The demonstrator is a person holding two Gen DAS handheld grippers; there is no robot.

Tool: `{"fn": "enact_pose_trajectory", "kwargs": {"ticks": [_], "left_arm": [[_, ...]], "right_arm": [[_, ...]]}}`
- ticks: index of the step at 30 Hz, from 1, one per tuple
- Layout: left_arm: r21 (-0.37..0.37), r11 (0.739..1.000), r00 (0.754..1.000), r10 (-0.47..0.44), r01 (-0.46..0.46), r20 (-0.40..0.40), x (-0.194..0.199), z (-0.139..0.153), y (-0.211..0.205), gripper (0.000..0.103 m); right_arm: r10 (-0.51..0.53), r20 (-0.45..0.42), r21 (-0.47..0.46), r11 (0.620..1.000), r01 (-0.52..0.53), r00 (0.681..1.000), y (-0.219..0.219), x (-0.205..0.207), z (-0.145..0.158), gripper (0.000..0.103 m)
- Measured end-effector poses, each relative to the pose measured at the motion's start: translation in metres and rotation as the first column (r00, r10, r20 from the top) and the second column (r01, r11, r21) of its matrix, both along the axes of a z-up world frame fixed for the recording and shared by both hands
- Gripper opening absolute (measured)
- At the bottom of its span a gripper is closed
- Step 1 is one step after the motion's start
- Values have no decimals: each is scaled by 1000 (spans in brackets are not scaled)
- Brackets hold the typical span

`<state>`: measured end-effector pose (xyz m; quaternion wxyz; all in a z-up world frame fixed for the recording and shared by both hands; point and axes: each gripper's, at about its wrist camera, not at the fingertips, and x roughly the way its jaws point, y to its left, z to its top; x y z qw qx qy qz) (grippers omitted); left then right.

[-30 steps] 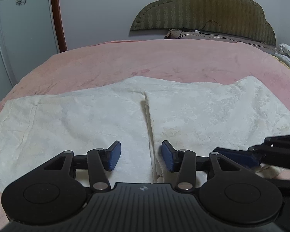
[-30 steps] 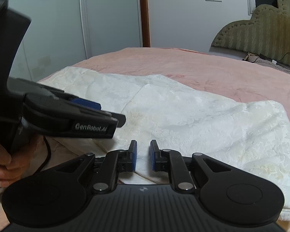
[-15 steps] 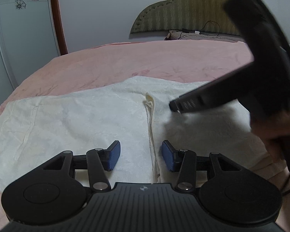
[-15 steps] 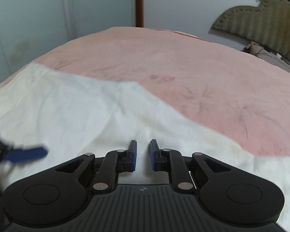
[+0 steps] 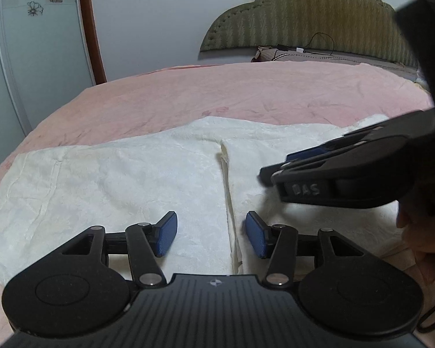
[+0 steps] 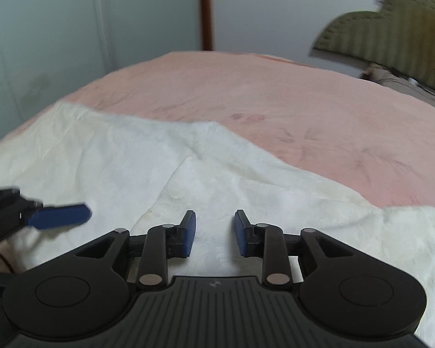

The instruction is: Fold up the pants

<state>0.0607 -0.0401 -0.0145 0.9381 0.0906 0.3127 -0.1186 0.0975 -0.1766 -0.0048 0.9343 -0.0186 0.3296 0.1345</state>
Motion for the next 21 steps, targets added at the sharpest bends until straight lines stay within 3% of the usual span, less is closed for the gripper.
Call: {"fn": "enact_pose_trajectory", "kwargs": {"ticks": [5, 10, 14, 16, 18, 19, 21], "left_arm": [[-6, 1000, 1000, -9, 9, 5, -6, 7, 6, 61], [69, 997, 995, 9, -16, 100, -21, 11, 9, 67], [56, 997, 995, 44, -49, 85, -18, 8, 19, 71], [39, 997, 997, 66, -68, 48, -13, 2, 24, 71], [17, 997, 996, 81, -82, 21, -10, -4, 29, 72], [11, 996, 996, 85, -86, 23, -10, -5, 31, 74], [18, 995, 995, 93, -94, 44, -11, -8, 32, 82]], "right_arm": [[-20, 97, -45, 999, 24, 995, 4, -40, 8, 29], [-47, 111, -53, 997, 53, 993, -3, -59, 10, 29], [-83, 110, -50, 995, 89, 990, -8, -66, 5, 30], [-91, 93, -47, 994, 96, 992, -9, -68, 0, 41], [-95, 76, -51, 994, 99, 993, -10, -71, -9, 93], [-96, 69, -56, 993, 100, 993, -9, -71, -14, 102], [-125, 85, -58, 990, 130, 989, -6, -75, -21, 103]]}}
